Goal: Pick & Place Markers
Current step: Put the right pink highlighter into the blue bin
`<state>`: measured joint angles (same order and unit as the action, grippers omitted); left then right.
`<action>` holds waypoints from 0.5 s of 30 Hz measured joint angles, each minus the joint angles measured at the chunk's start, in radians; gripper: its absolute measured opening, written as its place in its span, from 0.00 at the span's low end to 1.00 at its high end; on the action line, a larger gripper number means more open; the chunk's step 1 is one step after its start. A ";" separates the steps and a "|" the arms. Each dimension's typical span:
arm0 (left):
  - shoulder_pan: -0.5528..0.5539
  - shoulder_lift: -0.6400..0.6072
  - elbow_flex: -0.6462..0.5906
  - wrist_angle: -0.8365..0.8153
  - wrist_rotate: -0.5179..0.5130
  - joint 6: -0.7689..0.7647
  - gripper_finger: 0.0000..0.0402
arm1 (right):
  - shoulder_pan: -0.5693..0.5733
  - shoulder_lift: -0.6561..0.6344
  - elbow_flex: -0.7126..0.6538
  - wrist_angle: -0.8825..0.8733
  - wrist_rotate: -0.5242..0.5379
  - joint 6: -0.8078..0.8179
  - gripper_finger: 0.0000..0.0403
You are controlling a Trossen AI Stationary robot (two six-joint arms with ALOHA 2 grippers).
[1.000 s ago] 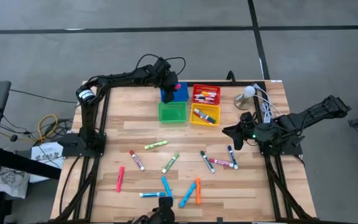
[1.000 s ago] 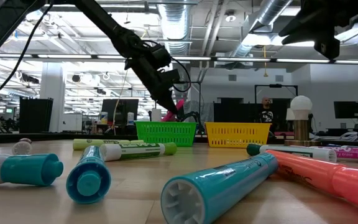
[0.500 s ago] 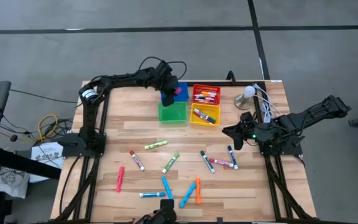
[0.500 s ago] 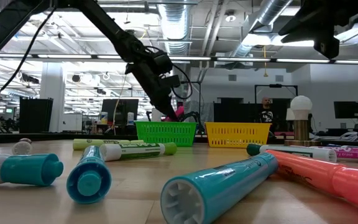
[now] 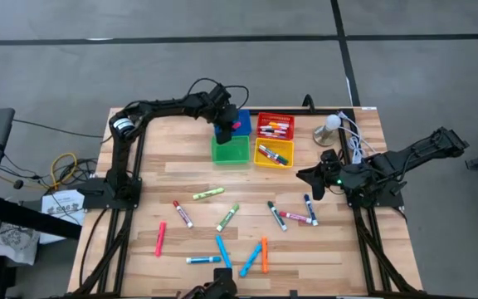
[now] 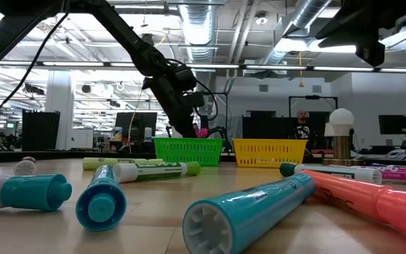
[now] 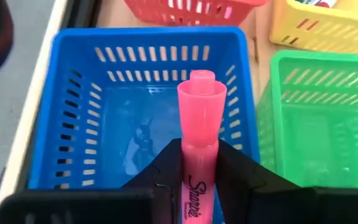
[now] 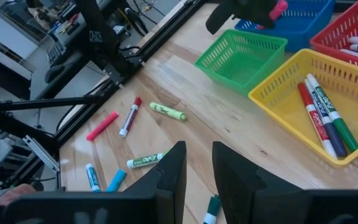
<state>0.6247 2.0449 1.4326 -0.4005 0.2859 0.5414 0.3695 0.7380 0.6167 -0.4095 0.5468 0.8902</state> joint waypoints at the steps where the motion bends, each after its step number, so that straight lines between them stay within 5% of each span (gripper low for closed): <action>1: -0.002 0.000 0.000 -0.006 0.000 0.000 0.17 | 0.000 0.000 0.000 0.000 0.000 0.000 0.17; 15: -0.008 0.000 0.000 -0.026 0.003 0.031 0.20 | 0.000 0.000 0.000 0.000 0.000 0.000 0.17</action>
<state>0.6163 2.0449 1.4326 -0.4267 0.2888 0.5720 0.3695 0.7380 0.6167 -0.4099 0.5468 0.8902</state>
